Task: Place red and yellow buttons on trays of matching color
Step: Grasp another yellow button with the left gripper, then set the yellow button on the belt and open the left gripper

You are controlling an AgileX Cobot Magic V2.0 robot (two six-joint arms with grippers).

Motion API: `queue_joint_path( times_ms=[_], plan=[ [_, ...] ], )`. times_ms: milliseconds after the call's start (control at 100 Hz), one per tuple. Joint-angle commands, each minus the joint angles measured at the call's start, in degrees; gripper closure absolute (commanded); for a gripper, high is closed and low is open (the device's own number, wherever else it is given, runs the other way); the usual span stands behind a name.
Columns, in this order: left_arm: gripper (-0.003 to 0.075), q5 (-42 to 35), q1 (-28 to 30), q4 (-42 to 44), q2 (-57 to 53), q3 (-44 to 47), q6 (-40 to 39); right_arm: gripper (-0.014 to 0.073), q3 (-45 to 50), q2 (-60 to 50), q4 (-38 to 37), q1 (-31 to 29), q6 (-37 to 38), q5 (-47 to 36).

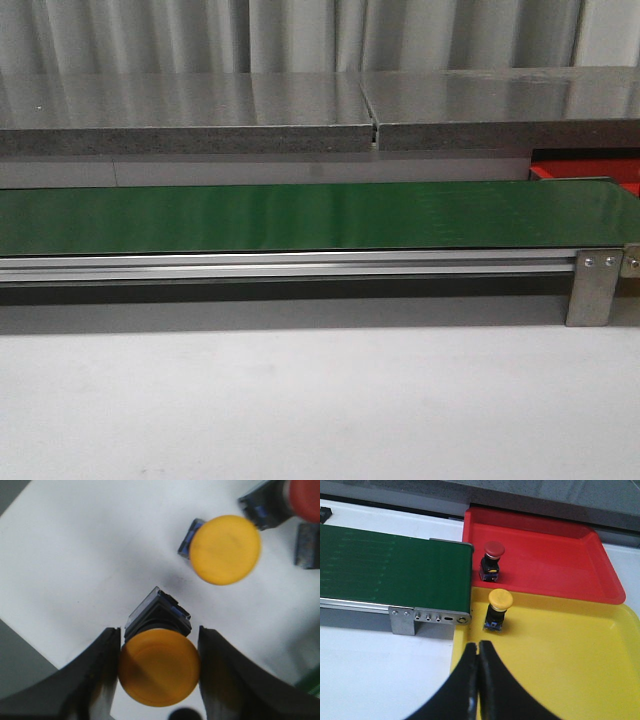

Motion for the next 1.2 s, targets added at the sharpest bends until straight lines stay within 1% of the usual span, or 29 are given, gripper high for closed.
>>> queue_joint_path(
  times_ms=[0, 210, 350, 620, 790, 880, 1100, 1150, 1190],
  plan=[
    [0.0500, -0.40, -1.74, -0.35, -6.91, -1.80, 0.13, 0.0661, -1.43, 0.22, -0.11, -0.05, -0.48, -3.60],
    [0.0500, 0.00, -7.26, -1.99, -12.56, -2.89, 0.13, 0.0661, -1.43, 0.22, -0.11, -0.05, -0.48, -3.60],
    [0.0500, 2.68, -11.76, -1.99, -12.56, -6.54, 1.06, 0.0661, -1.43, 0.22, -0.11, -0.05, -0.48, -3.60],
    [0.0500, 2.42, -18.42, -1.99, -11.96, -7.87, 1.53, 0.0661, -1.43, 0.22, -0.11, -0.05, -0.48, -3.60],
    [0.0500, 3.20, -19.97, -2.24, -9.54, -7.87, 1.78, 0.0661, -1.43, 0.22, -0.11, -0.05, -0.48, -3.60],
    [0.0500, 4.10, -20.22, -2.58, -7.94, -7.89, 2.97, 0.0661, -1.43, 0.22, -0.11, -0.05, -0.48, -3.60],
    [0.0499, 4.30, -20.25, -2.58, -6.20, -7.89, 2.94, 0.0661, -1.43, 0.22, -0.11, -0.05, -0.48, -3.60],
    [0.0489, 4.19, -20.25, -2.58, -5.93, -8.00, 3.08, 0.0661, -1.43, 0.22, -0.11, -0.05, -0.48, -3.60],
    [0.0463, 4.07, -20.25, -2.71, -5.65, -7.99, 3.76, 0.0661, -1.43, 0.22, -0.11, -0.05, -0.48, -3.60]
  ],
)
